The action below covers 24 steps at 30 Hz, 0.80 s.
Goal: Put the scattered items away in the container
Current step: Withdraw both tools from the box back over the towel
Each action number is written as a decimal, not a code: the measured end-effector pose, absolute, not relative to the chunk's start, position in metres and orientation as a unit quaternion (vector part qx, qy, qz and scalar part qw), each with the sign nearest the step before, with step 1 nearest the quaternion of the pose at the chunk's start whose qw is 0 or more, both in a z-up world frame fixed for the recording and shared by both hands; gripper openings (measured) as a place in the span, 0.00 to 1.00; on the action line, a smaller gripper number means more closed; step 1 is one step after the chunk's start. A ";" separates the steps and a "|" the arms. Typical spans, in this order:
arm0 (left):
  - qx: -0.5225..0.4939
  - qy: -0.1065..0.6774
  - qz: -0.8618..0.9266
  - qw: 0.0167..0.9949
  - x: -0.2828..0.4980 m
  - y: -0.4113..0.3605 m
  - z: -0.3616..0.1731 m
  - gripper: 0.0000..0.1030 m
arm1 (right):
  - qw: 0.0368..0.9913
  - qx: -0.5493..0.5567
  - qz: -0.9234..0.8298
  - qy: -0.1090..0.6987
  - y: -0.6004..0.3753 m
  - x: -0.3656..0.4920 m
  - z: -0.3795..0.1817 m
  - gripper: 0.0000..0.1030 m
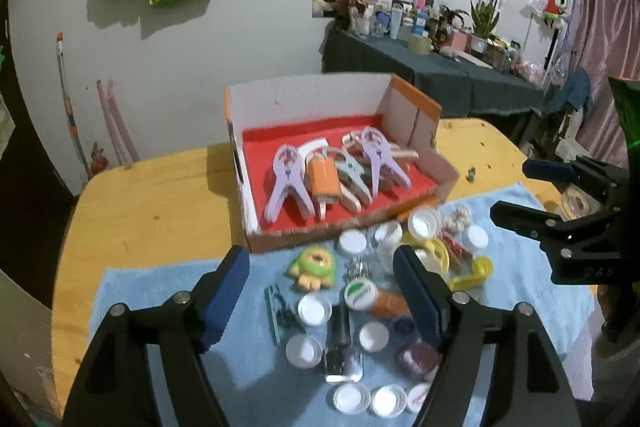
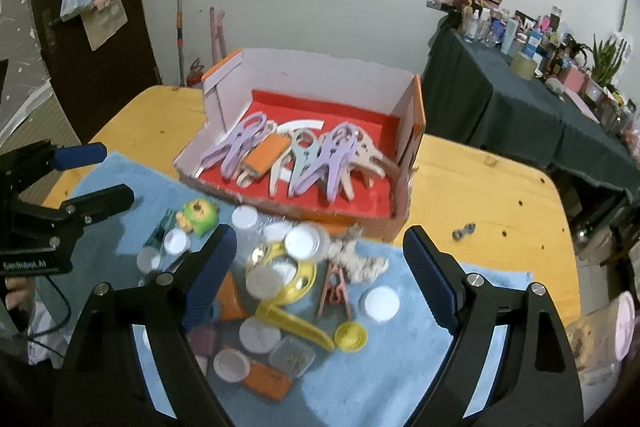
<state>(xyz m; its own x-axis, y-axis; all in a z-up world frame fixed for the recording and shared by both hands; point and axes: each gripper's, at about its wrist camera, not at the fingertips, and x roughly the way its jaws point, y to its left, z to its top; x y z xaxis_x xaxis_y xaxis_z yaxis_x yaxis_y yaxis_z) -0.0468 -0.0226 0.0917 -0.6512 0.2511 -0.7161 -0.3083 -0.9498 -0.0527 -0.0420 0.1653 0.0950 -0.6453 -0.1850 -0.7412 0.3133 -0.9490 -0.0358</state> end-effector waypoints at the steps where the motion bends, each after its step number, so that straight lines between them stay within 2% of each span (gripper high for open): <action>1: -0.391 0.038 0.906 0.155 -0.045 -0.024 0.088 0.75 | 0.140 0.401 -0.902 0.080 0.165 -0.038 0.091 0.83; 11: -0.435 0.060 0.881 0.176 -0.029 -0.024 0.041 0.75 | 0.148 0.438 -0.884 0.064 0.168 -0.013 0.047 0.83; 24: -0.455 0.066 0.860 0.220 -0.019 -0.025 0.007 0.75 | 0.181 0.440 -0.874 0.095 0.149 0.026 0.017 0.83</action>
<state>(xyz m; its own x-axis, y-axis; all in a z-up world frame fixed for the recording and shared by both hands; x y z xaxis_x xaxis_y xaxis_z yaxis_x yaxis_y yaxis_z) -0.0189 -0.0248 0.0074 -0.4893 0.3178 -0.8122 -0.4382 -0.8947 -0.0862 0.0258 0.1489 0.0172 -0.5474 -0.2329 -0.8038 0.3999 -0.9165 -0.0068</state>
